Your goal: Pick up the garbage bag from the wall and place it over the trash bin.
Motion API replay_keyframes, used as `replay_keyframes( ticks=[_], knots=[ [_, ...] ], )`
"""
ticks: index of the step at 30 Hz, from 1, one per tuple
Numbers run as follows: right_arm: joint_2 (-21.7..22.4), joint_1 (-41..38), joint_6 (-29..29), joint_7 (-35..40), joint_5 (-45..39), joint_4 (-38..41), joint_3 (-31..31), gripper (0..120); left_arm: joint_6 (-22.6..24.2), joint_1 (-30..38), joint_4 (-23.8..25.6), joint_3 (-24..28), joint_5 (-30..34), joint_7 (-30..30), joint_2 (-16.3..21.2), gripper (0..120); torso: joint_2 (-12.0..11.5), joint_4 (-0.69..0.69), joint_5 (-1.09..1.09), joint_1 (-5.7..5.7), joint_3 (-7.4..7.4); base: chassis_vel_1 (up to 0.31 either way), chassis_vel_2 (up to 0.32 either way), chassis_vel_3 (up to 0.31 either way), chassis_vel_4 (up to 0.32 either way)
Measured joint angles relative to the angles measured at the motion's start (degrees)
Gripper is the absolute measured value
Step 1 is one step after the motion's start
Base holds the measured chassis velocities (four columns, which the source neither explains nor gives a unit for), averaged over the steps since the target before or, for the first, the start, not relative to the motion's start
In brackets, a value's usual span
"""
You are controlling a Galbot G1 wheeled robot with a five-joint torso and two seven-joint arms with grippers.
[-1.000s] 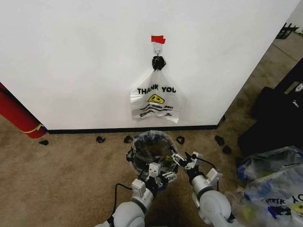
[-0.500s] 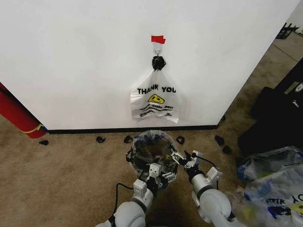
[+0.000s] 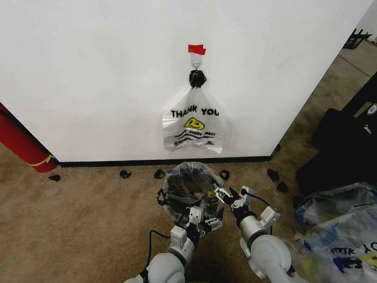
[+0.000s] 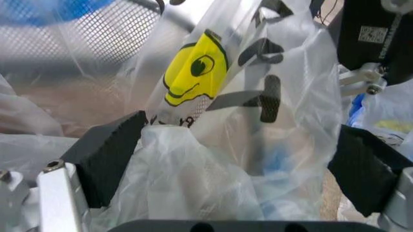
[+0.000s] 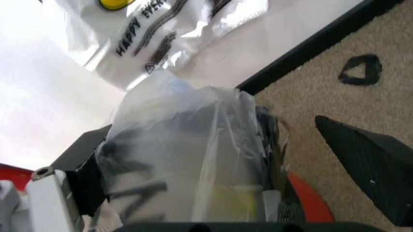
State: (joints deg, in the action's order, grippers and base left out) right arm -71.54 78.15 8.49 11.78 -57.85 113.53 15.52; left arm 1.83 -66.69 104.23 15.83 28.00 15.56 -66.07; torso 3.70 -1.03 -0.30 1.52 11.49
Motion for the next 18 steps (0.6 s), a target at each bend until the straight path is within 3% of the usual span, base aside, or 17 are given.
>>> replay_keyframes(
  ticks=[18],
  knots=[
    [1.49,0.6,2.53,-0.77,-4.38,3.9,0.94,100,-0.03,-0.32,0.21,-1.08,0.05,-0.04,0.63,96,0.0,-0.01,-0.01,0.0,0.02,0.0,0.0,0.0,0.0]
  ],
)
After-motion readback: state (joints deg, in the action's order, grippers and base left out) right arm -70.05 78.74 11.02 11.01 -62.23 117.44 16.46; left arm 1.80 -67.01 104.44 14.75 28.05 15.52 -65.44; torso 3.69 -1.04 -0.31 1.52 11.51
